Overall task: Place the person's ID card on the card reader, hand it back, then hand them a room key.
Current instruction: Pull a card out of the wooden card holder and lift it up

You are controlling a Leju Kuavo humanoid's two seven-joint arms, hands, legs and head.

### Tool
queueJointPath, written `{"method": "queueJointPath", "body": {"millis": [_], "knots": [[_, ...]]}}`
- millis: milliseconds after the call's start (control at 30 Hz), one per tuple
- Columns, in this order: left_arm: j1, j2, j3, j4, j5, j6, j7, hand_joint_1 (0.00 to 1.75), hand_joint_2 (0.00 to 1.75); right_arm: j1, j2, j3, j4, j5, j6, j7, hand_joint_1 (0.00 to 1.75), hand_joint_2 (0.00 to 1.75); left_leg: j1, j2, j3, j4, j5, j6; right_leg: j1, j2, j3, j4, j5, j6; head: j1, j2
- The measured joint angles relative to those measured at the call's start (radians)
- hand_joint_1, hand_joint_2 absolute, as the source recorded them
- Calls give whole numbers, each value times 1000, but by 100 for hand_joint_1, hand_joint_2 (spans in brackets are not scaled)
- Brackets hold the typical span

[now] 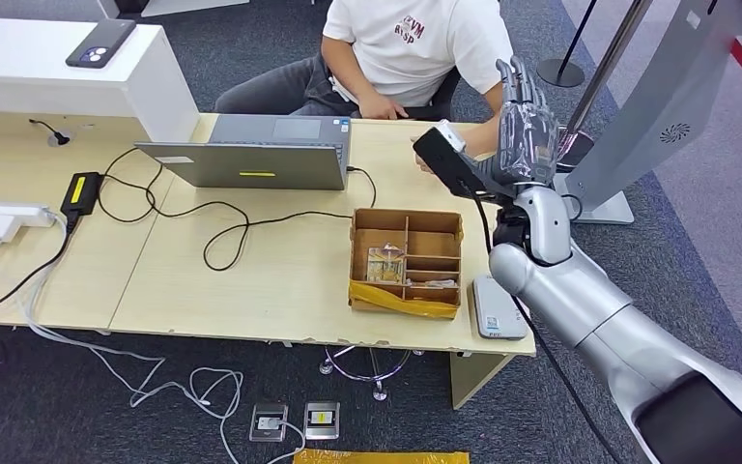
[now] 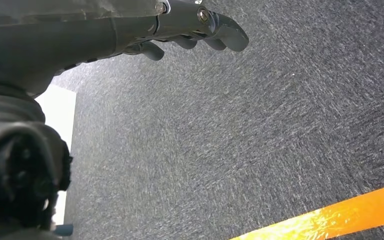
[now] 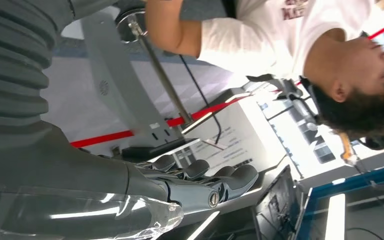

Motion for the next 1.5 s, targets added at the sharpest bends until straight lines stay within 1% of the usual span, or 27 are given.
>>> {"method": "queueJointPath", "body": {"millis": [100,200,300,367,633,767,833,967,1167,1267,1500], "knots": [[0,0,4,0,1,1,0,0,0,39,-9,-23,-87,-42,3,-58,0,175,0,0,0,0,0,0,0,0,0,0,0,0,0,0],[0,0,12,0,0,2,0,0,0,114,-22,-43,-201,-73,38,-93,0,175,0,0,1,0,0,0,0,0,1,0,0,0,0,0],[0,0,27,0,-3,4,0,0,0,195,-43,-51,-323,-76,89,-97,0,175,0,0,0,0,0,0,0,0,0,0,0,0,0,0],[0,0,33,0,-3,5,0,0,0,227,-57,-53,-381,-77,121,-101,0,175,0,1,0,0,0,0,0,0,0,0,0,0,0,0],[-1,0,73,0,-4,7,0,0,0,307,-104,-50,-499,-56,232,-99,0,175,0,1,0,0,0,0,0,0,0,-1,0,0,0,0],[-3,-2,89,0,-7,12,0,0,0,334,-118,-44,-508,25,299,-63,0,175,0,1,0,0,0,0,0,1,0,-1,0,0,0,0],[-4,-3,98,0,-8,13,0,0,0,351,-125,-37,-509,60,314,-52,0,175,0,0,0,0,0,0,0,0,0,-1,0,0,0,0],[-4,-3,105,0,-8,13,0,0,0,362,-133,-31,-509,79,324,-41,0,175,0,1,0,0,0,0,0,1,0,-1,0,0,0,0],[-6,-4,119,0,-8,16,0,0,0,384,-141,-14,-507,180,409,38,0,175,0,1,0,0,0,0,0,0,0,-1,0,0,0,0],[-7,-4,125,0,-8,17,0,0,0,413,-144,-3,-502,210,419,61,0,175,0,1,0,0,0,0,0,0,0,-1,0,0,0,0],[-8,-4,130,0,-8,18,0,0,0,438,-146,5,-495,220,425,67,0,175,0,1,0,0,0,0,0,0,0,-1,0,0,0,0]]}}
